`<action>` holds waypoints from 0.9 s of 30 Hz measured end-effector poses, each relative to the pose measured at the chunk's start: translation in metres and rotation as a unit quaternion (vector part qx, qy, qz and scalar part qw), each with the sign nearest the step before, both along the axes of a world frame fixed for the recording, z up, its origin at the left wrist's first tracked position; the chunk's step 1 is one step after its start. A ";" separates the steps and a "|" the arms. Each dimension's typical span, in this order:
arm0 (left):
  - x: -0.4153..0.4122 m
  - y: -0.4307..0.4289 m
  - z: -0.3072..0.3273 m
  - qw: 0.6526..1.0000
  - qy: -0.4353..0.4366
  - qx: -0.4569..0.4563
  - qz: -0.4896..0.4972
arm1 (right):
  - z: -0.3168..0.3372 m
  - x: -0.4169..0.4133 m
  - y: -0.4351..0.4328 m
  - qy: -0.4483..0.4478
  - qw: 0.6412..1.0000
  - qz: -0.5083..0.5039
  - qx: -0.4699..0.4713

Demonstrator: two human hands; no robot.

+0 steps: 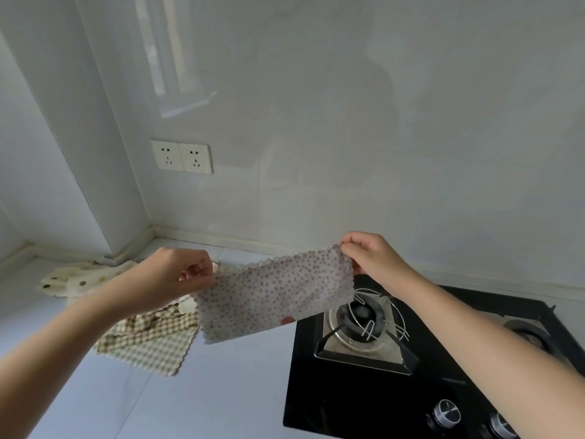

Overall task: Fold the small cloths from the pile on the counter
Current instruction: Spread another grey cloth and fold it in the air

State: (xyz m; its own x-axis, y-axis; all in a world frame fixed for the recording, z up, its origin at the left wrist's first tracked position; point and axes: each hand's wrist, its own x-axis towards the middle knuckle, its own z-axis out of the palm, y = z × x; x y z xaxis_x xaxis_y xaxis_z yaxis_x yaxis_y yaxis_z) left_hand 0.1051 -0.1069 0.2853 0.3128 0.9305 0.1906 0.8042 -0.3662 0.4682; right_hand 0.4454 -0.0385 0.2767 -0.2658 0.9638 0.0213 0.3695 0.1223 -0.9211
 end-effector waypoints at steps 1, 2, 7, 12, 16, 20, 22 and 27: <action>-0.001 0.001 -0.001 1.000 -0.001 0.004 -0.002 | -0.001 -0.002 -0.001 0.006 1.000 -0.010 0.001; -0.001 0.003 -0.001 1.000 -0.002 0.010 -0.003 | -0.002 -0.003 -0.002 0.008 1.000 -0.021 0.003; -0.011 0.020 -0.003 0.999 0.002 0.036 -0.013 | -0.012 -0.011 0.004 -0.041 0.996 -0.067 0.031; -0.026 0.047 -0.003 0.995 0.082 -0.011 -0.059 | -0.017 -0.029 0.017 -0.136 0.985 -0.088 0.064; -0.032 0.071 -0.004 0.988 0.127 0.004 -0.083 | -0.025 -0.043 0.029 -0.142 0.979 -0.123 0.081; -0.039 0.091 -0.018 0.987 -0.143 -0.077 0.004 | -0.034 -0.050 0.039 -0.128 0.973 -0.170 0.089; -0.033 0.098 -0.031 0.955 -0.275 -0.098 0.060 | -0.038 -0.053 0.042 -0.127 0.974 -0.169 0.084; -0.016 0.118 -0.061 0.947 -0.265 -0.015 0.182 | -0.052 -0.060 0.054 -0.063 0.978 -0.196 0.019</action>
State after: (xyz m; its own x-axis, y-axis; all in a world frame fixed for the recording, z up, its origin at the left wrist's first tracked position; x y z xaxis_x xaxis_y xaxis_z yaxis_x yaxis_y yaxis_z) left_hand 0.0887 0.0109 0.2248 -0.1615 0.9659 0.2025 0.5239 -0.0899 0.8470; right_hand 0.3858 0.0152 0.2251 0.1209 0.9914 0.0505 0.5050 -0.0176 -0.8629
